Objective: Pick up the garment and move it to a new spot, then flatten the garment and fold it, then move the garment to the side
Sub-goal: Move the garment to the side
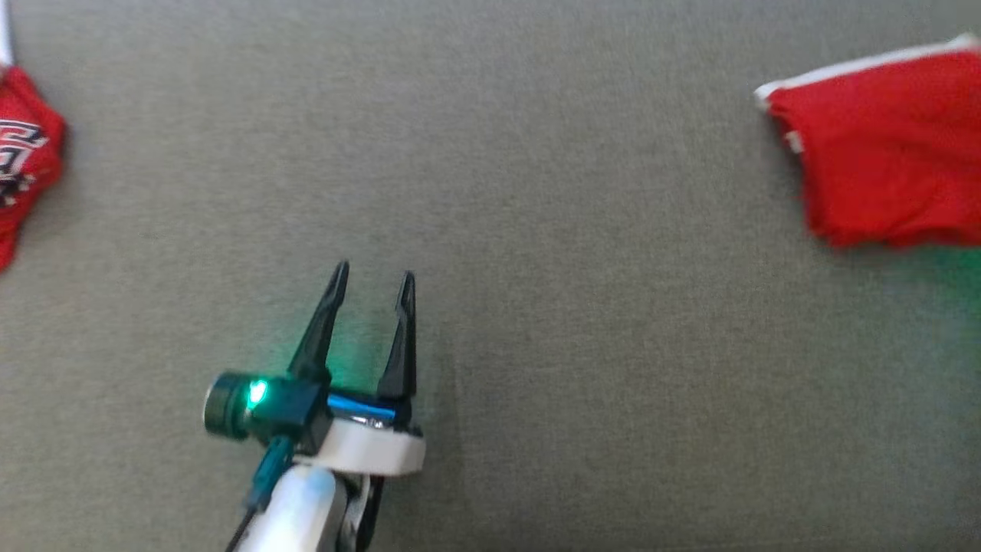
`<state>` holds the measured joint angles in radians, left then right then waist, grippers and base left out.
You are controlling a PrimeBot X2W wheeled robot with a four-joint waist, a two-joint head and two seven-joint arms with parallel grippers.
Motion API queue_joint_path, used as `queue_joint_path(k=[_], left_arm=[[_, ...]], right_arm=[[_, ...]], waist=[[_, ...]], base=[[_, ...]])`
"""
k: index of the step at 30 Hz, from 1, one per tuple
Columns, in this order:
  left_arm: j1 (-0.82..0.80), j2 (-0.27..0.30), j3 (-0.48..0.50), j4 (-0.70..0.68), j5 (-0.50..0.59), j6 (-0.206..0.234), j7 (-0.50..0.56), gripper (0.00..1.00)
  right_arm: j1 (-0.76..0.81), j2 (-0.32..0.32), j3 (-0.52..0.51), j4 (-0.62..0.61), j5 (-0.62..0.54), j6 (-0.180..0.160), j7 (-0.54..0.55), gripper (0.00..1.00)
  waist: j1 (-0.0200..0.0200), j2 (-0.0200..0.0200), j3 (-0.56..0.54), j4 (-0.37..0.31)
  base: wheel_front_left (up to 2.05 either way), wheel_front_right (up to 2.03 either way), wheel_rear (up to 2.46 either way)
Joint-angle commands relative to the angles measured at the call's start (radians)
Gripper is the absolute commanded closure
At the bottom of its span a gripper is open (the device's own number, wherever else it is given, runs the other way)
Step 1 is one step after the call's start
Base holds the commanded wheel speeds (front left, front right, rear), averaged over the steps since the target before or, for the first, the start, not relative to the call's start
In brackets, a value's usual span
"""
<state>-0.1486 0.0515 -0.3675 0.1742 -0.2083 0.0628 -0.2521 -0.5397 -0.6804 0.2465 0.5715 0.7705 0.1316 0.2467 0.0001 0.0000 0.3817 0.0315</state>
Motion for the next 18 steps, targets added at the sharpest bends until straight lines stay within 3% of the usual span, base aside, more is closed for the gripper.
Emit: queue_joint_path(k=[1,13,14,15,18], left_arm=[[-0.049,-0.001,0.03,-0.028,0.034,-0.009,-0.01,0.0],[-0.151,-0.001,0.007,-0.028,0.094,-0.044,-0.01,0.0],[-0.154,-0.001,0.003,-0.028,0.092,-0.044,-0.01,0.0],[-0.157,-0.001,-0.003,-0.024,0.084,-0.044,-0.01,0.0],[-0.145,-0.001,-0.01,-0.02,0.068,-0.037,-0.01,0.0]], right_arm=[[-0.044,-0.064,-0.025,-0.013,-0.021,-0.001,-0.009,1.0],[-0.122,-0.125,-0.169,0.027,-0.147,-0.001,-0.038,1.0],[-0.119,-0.129,-0.183,0.03,-0.165,-0.001,-0.042,0.83],[-0.11,-0.13,-0.21,0.04,-0.206,-0.001,-0.041,0.0],[-0.089,-0.114,-0.244,0.059,-0.299,-0.001,-0.029,0.0]], waist=[[-0.0001,0.0,0.07,-0.046],[-0.0001,0.0,0.157,-0.054],[-0.0001,0.0,0.156,-0.051],[-0.0001,0.0,0.146,-0.04],[-0.0001,0.0,0.106,-0.027]], base=[[0.0,0.0,0.0],[0.0,0.0,0.0],[0.0,0.0,0.0],[0.0,0.0,0.0],[0.0,0.0,0.0]])
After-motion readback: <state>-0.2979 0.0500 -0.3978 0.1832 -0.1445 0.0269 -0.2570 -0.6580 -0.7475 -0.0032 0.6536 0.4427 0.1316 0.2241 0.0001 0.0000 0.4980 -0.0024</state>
